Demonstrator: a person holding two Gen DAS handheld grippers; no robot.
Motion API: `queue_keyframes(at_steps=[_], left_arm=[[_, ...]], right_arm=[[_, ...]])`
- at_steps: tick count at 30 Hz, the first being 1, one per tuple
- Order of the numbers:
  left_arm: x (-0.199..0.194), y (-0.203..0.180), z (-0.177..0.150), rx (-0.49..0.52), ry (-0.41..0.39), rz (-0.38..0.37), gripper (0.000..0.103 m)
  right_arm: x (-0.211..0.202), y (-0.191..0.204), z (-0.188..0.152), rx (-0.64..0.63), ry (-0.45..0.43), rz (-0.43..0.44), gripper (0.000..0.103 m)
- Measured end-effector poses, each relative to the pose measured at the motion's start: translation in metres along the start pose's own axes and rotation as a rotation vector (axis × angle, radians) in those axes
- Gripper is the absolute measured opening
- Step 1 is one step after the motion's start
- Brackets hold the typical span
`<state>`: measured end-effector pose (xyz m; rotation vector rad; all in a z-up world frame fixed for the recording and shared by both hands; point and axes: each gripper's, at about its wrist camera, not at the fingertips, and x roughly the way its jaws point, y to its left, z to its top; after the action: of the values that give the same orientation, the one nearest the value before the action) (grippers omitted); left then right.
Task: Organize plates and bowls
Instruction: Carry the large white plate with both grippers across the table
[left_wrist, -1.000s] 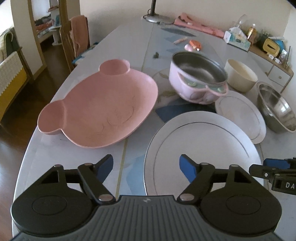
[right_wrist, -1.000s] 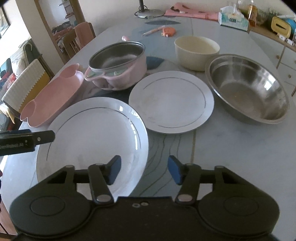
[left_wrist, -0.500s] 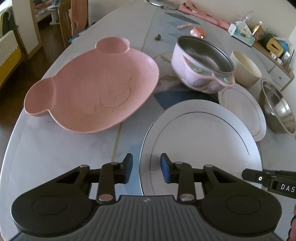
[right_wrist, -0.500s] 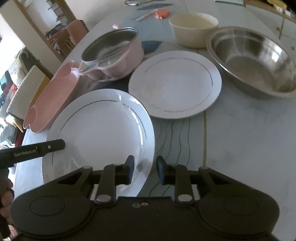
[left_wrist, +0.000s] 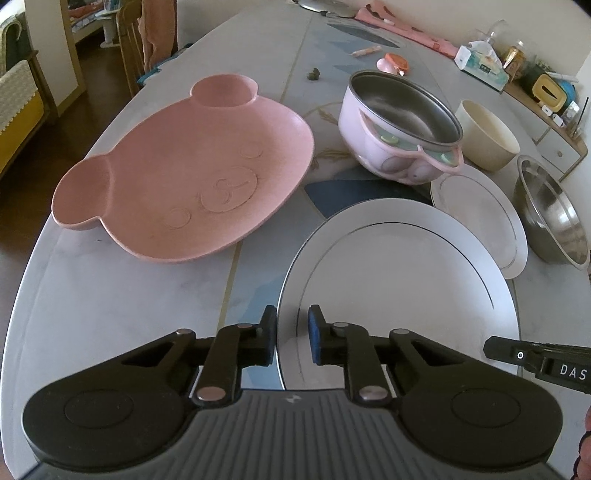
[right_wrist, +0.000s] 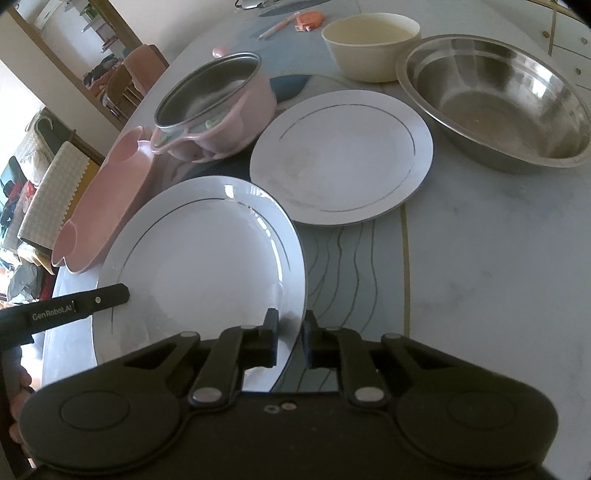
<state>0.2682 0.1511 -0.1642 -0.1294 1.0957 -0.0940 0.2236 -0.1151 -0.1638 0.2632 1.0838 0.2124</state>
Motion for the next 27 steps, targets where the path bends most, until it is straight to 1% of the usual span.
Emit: queue_keyframes(at_steps=[4,8,13,20,27], left_arm=[[-0.004,-0.002,-0.007,-0.01,0.005,0.002,0.013],[-0.013,-0.008,-0.017,-0.007,-0.004,0.006,0.013],[-0.021,-0.017,-0.036,-0.024,0.013,-0.013,0.013],[-0.035,-0.043,-0.069,-0.026,0.039,-0.047,0.013],[-0.048,-0.078,-0.099,0.013,0.055,-0.075,0.013]], right_arm=[[-0.003,-0.004,-0.005,0.008,0.012,0.005,0.013],[-0.012,-0.011,-0.013,0.021,0.012,0.02,0.011],[-0.027,-0.024,-0.026,0.028,0.015,0.039,0.01],[-0.055,-0.051,-0.05,0.034,0.02,0.049,0.009],[-0.081,-0.083,-0.074,0.058,0.013,0.046,0.009]])
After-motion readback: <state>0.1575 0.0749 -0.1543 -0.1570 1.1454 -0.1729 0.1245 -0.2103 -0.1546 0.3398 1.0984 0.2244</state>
